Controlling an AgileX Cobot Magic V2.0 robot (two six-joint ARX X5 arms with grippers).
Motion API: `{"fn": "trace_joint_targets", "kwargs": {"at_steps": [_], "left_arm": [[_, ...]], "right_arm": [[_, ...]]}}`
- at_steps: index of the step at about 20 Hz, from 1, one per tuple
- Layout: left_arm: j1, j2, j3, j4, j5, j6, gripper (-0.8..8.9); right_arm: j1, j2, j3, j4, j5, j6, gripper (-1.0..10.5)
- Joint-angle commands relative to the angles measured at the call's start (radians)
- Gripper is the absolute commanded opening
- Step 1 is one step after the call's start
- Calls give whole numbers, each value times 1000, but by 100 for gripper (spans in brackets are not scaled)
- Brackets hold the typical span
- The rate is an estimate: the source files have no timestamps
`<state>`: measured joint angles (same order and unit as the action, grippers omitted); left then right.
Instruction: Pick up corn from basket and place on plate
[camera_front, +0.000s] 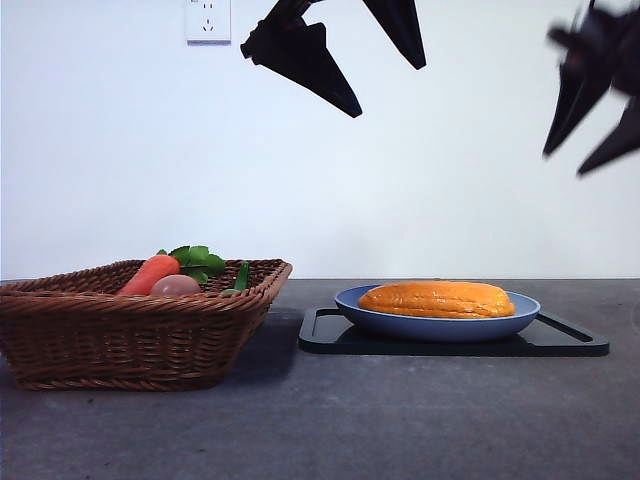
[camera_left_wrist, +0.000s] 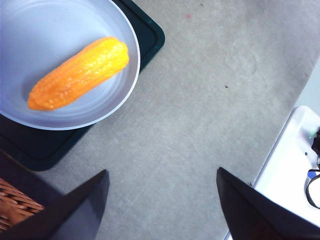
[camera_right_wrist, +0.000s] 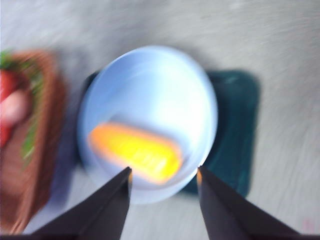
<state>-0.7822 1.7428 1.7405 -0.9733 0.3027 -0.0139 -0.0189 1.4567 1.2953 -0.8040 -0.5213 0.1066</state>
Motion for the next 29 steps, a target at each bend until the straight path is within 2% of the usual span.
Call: {"fn": "trace_joint_targets", "kwargs": {"at_steps": [1, 5, 8, 10, 14, 18, 24, 26, 29], "left_arm": [[-9, 13, 28, 4, 0, 6, 317], [-9, 13, 28, 1, 1, 6, 271], [-10, 13, 28, -2, 1, 5, 128], [-10, 13, 28, -7, 1, 5, 6], [-10, 13, 28, -8, 1, 5, 7], [-10, 13, 28, 31, 1, 5, 7], [-10, 13, 28, 252, 1, 5, 7], [-10, 13, 28, 343, -50, 86, 7], [39, 2, 28, 420, -52, 95, 8]], "right_arm": [[40, -96, 21, -117, -2, -94, 218], [103, -251, 19, -310, 0, -168, 196], [145, -306, 16, -388, -2, -222, 35], [180, -322, 0, -410, -2, -252, 2], [217, -320, -46, -397, -2, -256, 2], [219, -321, -48, -386, -4, -219, 2], [194, -321, -48, -385, -2, -219, 2], [194, -321, -48, -385, -2, -219, 2], [193, -321, -48, -384, -2, -219, 2]]}}
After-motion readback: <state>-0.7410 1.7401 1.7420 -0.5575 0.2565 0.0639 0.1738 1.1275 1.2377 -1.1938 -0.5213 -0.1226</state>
